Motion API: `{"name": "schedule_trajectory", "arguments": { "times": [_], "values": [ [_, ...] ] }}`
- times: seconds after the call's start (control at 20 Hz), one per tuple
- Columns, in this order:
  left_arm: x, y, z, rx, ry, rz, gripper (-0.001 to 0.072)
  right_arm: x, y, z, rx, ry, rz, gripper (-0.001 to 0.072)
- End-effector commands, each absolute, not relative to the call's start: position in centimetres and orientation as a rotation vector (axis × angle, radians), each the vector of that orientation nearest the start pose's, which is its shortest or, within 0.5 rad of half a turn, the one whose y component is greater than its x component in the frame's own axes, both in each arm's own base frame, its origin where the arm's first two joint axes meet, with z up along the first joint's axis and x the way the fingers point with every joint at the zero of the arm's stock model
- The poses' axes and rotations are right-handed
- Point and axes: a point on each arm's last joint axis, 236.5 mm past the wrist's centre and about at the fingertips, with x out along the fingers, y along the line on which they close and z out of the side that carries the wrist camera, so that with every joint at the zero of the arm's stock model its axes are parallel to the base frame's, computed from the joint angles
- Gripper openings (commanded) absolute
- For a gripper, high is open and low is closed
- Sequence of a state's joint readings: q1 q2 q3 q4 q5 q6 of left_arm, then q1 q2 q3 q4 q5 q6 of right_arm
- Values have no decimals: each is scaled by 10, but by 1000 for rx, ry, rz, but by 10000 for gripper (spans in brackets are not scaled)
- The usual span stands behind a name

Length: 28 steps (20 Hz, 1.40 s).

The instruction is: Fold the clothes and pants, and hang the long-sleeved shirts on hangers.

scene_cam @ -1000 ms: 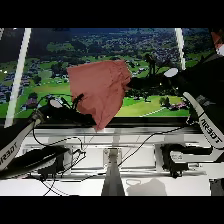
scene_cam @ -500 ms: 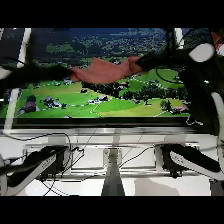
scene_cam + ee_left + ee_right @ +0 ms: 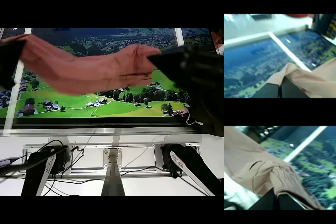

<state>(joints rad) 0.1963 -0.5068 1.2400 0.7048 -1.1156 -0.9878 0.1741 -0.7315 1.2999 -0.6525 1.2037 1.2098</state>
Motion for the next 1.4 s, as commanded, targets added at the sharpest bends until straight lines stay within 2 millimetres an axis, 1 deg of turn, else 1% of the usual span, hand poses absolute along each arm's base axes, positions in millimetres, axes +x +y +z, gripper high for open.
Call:
{"name": "schedule_trajectory", "arguments": {
  "times": [0.0, 0.05, 0.1, 0.2, 0.25, 0.35, 0.4, 0.45, 0.5, 0.55, 0.6, 0.65, 0.7, 0.75, 0.8, 0.85, 0.9, 0.95, 1.0, 1.05, 1.1, 1.15, 1.2, 1.25, 1.3, 1.35],
  "values": [
    [203, -120, 370, 13, 154, -537, 11, 187, 220, 333, 342, 587, 1000, 21],
    [203, -123, 358, -37, 205, -553, 12, 187, 220, 324, 384, 633, 988, 21],
    [207, -124, 340, -89, 270, -558, 12, 190, 221, 309, 437, 696, 966, 21],
    [223, -123, 299, -183, 385, -563, 11, 201, 222, 270, 520, 808, 916, 21],
    [234, -125, 276, -240, 438, -576, 11, 212, 221, 251, 560, 830, 881, 22],
    [263, -134, 216, -360, 545, -626, 11, 244, 214, 205, 660, 843, 764, 22],
    [278, -139, 187, -401, 579, -636, 12, 260, 209, 178, 701, 855, 694, 22],
    [293, -144, 151, -405, 615, -631, 11, 273, 203, 151, 728, 870, 630, 22],
    [305, -149, 120, -386, 650, -616, 11, 286, 196, 126, 748, 881, 563, 21],
    [316, -156, 95, -372, 684, -607, 11, 298, 190, 106, 763, 886, 506, 21],
    [330, -162, 79, -362, 698, -585, 11, 313, 183, 90, 766, 885, 453, 21],
    [345, -168, 65, -356, 702, -554, 11, 326, 178, 78, 769, 885, 411, 21],
    [358, -171, 56, -346, 696, -524, 11, 340, 173, 67, 779, 881, 370, 21],
    [368, -177, 48, -336, 695, -506, 11, 352, 169, 55, 785, 882, 332, 22],
    [369, -186, 40, -328, 716, -517, 11, 360, 164, 42, 767, 895, 304, 22],
    [367, -193, 33, -324, 747, -537, 11, 362, 158, 28, 722, 927, 284, 22],
    [361, -198, 27, -320, 779, -562, 11, 360, 152, 14, 672, 974, 274, 22],
    [349, -200, 18, -284, 831, -595, 11, 352, 147, 3, 630, 1038, 272, 22],
    [334, -198, 6, -251, 908, -616, 11, 338, 142, -9, 586, 1115, 275, 22],
    [312, -194, -11, -212, 1021, -630, 11, 320, 134, -19, 537, 1198, 275, 22],
    [285, -188, -26, -180, 1154, -637, 11, 300, 124, -30, 480, 1291, 273, 22],
    [256, -188, -35, -155, 1277, -669, 11, 279, 112, -39, 419, 1384, 265, 22],
    [231, -189, -39, -139, 1372, -708, 11, 258, 100, -47, 349, 1471, 257, 21],
    [211, -193, -41, -134, 1440, -742, 11, 239, 88, -53, 267, 1548, 267, 21],
    [200, -197, -45, -122, 1468, -758, 12, 223, 81, -56, 205, 1608, 285, 21],
    [196, -202, -49, -106, 1468, -768, 13, 213, 81, -58, 176, 1641, 320, 21]
  ]
}}
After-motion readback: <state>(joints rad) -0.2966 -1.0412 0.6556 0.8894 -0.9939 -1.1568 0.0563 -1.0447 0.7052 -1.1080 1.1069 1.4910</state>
